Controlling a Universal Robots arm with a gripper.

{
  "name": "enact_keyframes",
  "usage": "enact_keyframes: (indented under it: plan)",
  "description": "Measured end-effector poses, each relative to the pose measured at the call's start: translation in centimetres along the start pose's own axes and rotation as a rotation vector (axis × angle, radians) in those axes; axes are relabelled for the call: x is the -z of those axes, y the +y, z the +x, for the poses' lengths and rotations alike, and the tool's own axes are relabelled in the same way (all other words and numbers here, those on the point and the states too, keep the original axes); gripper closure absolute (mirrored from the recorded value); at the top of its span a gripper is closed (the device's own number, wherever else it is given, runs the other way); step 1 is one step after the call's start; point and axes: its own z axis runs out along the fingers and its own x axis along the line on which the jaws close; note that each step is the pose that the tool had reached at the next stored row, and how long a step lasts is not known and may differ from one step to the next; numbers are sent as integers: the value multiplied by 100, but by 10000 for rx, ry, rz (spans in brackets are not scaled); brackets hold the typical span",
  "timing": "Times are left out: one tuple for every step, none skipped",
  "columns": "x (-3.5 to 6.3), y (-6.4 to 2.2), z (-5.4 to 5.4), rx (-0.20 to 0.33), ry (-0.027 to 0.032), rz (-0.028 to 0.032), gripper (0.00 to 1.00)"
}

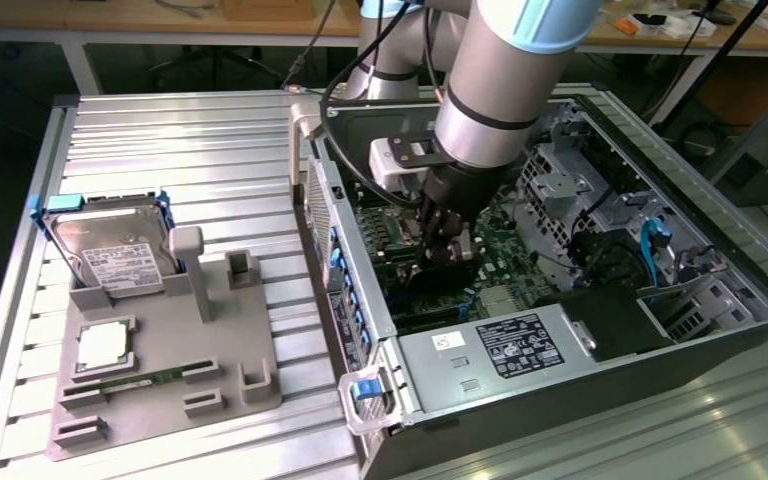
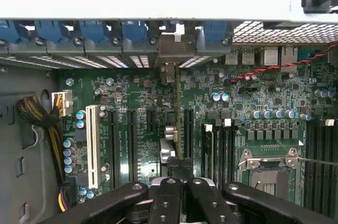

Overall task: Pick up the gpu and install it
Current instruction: 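Press down on the gpu until it lock into place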

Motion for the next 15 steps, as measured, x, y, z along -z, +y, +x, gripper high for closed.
enact_keyframes:
  plan:
    - [-6, 0, 1, 0, 3, -1, 89]
    - [-8, 0, 1, 0, 4, -2, 89]
    - [-8, 0, 1, 0, 3, -1, 89]
    - [-7, 0, 0, 1, 1, 0, 89]
    - [1, 0, -1, 0, -7, 3, 89]
    - [14, 0, -3, 0, -17, 10, 89]
    - [31, 3, -5, -1, -30, 17, 89]
    - [55, 9, -5, -1, -21, 12, 89]
    - [98, 27, -6, 0, -6, 4, 89]
    - [115, 41, -7, 0, -6, 4, 89]
    - [132, 66, -7, 0, -4, 2, 89]
    - [141, 114, -8, 1, -3, 3, 89]
    - [143, 159, -7, 0, -4, 3, 89]
    - [144, 191, -7, 0, -3, 3, 89]
    - [146, 230, -7, 0, -3, 2, 89]
